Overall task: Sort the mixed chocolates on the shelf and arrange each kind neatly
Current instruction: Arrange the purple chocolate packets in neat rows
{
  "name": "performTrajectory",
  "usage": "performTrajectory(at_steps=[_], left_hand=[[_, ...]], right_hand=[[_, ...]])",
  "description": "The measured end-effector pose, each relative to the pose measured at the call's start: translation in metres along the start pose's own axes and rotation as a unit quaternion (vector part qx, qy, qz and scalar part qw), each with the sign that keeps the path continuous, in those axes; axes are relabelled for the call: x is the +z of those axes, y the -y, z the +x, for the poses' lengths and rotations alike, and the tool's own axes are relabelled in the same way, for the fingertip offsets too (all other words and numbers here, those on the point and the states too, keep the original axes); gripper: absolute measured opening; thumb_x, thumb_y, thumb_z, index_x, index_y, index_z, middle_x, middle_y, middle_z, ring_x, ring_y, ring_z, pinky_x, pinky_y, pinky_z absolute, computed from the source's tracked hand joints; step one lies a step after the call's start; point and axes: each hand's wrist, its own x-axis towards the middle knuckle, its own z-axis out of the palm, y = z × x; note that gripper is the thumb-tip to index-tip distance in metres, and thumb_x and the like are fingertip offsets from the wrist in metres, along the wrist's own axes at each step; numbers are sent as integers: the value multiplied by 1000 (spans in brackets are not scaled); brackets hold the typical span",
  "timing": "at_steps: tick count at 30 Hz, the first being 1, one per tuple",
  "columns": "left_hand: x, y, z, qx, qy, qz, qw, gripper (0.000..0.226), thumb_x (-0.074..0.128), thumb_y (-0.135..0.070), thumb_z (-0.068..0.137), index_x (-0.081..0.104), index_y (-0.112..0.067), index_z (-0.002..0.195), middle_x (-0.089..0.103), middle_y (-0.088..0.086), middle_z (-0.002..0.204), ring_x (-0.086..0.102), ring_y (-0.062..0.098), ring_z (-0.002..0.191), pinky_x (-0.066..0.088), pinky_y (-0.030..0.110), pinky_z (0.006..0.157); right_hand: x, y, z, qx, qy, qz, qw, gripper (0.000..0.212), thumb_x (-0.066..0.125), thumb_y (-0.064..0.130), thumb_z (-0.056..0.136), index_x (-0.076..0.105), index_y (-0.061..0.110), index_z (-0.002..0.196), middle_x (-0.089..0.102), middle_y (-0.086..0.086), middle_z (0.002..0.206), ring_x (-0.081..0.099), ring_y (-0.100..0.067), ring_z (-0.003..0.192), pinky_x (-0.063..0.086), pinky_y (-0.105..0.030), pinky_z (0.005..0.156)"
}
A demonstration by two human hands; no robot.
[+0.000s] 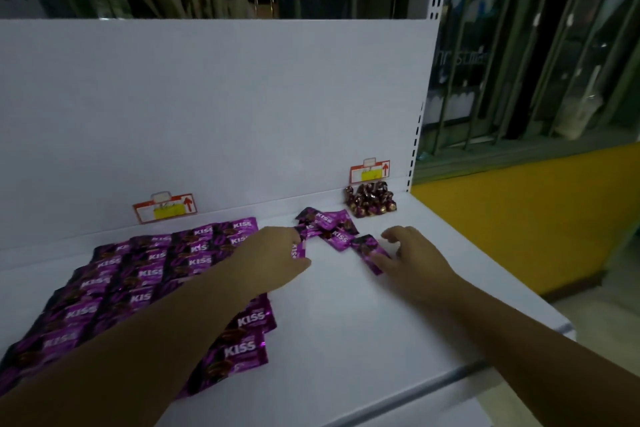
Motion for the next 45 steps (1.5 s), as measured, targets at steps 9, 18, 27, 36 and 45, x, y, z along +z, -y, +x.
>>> performTrajectory(at_steps=[9,18,27,36,45], left_hand=[[12,-6,29,-87,5,-67,994,70,66,-41,80,33,-20,138,51,5,131,54,21,110,43,28,83],[17,-14,38,-133,-11,-136,982,77,77,-17,70,37,-20,136,56,7,121,57,18,92,45,24,72],[9,-28,27,-130,0,-168,977,70,72,-7,69,45,-19,132,57,-7,89,56,10,75,46,19,60],[-16,-24,-25,-138,-59,-276,949,38,74,-12,76,55,-24,106,61,-3,88,60,8,70,50,13,55],[-36,27,-86,-196,-116,-510,829,23,52,-13,93,57,3,108,62,7,92,62,16,79,56,21,66]], right_hand=[[10,1,14,19,-4,-48,999,31,55,56,79,57,31,96,54,9,90,54,-12,83,38,-25,67],[7,-11,20,38,-14,126,991,10,61,34,81,55,27,76,61,9,71,58,-12,69,40,-27,57],[-3,-8,12,-14,12,351,936,2,56,21,93,57,20,91,68,1,78,68,-11,60,52,-27,61],[0,0,1,-97,71,309,943,13,52,26,95,48,33,105,62,7,77,49,1,54,35,-12,49],[0,69,-45,-253,163,178,937,24,62,39,85,43,30,97,58,12,68,51,2,55,37,-13,53]])
